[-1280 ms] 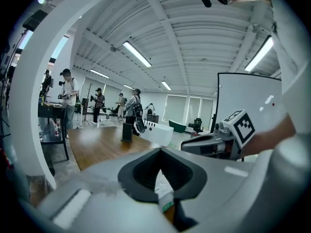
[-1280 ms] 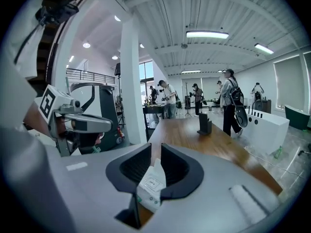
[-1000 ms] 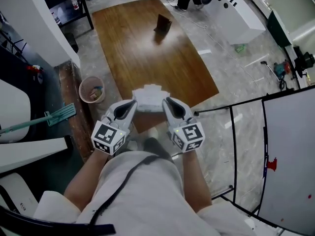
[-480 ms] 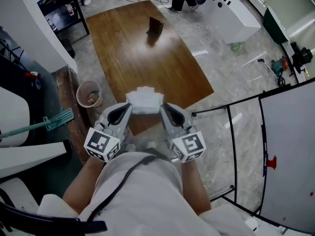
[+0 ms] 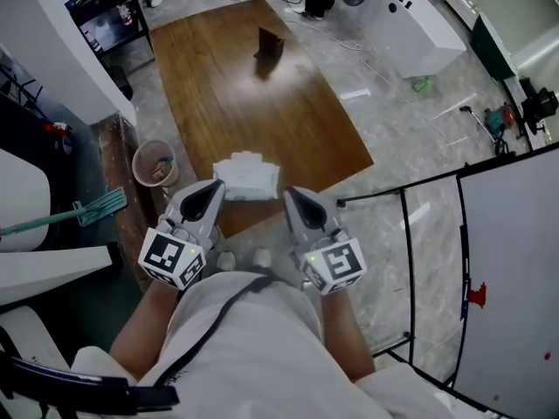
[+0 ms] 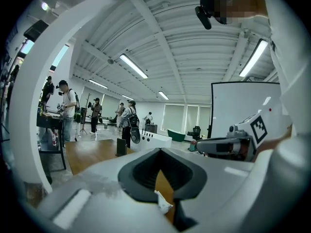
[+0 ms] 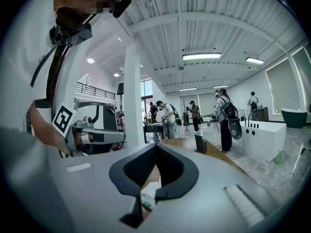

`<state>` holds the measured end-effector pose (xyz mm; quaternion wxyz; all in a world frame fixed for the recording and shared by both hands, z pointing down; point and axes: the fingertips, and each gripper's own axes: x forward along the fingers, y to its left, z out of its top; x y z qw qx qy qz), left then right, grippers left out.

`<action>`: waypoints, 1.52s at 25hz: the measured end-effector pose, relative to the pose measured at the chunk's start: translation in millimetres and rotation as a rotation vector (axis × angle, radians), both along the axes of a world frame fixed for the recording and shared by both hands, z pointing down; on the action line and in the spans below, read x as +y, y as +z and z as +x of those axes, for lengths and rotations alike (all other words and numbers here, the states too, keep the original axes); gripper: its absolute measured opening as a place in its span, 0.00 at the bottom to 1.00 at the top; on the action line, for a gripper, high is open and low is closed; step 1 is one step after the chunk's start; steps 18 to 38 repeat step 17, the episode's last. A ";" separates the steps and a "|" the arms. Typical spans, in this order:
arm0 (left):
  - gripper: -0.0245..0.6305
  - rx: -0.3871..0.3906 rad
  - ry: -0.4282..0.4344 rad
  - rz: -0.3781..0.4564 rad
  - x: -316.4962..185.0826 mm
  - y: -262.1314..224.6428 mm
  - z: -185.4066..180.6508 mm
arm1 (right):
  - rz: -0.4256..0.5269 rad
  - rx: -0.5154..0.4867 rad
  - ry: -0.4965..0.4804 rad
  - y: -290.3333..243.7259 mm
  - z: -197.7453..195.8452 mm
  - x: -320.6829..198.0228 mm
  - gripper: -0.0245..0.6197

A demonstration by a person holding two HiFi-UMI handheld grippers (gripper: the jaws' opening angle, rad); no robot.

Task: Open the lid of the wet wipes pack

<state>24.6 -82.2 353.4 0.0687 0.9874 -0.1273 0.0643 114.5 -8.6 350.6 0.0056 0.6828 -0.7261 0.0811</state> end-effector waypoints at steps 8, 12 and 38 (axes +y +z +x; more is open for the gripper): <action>0.04 -0.060 -0.032 -0.019 -1.7 27.4 6.3 | -0.022 -0.014 -0.027 10.8 5.1 8.5 0.05; 0.04 -0.057 -0.039 -0.013 -6.3 24.1 10.7 | -0.030 -0.013 -0.034 11.0 8.7 7.7 0.05; 0.04 -0.056 -0.031 -0.012 -10.2 26.4 17.4 | -0.041 -0.012 -0.030 15.4 13.9 2.3 0.05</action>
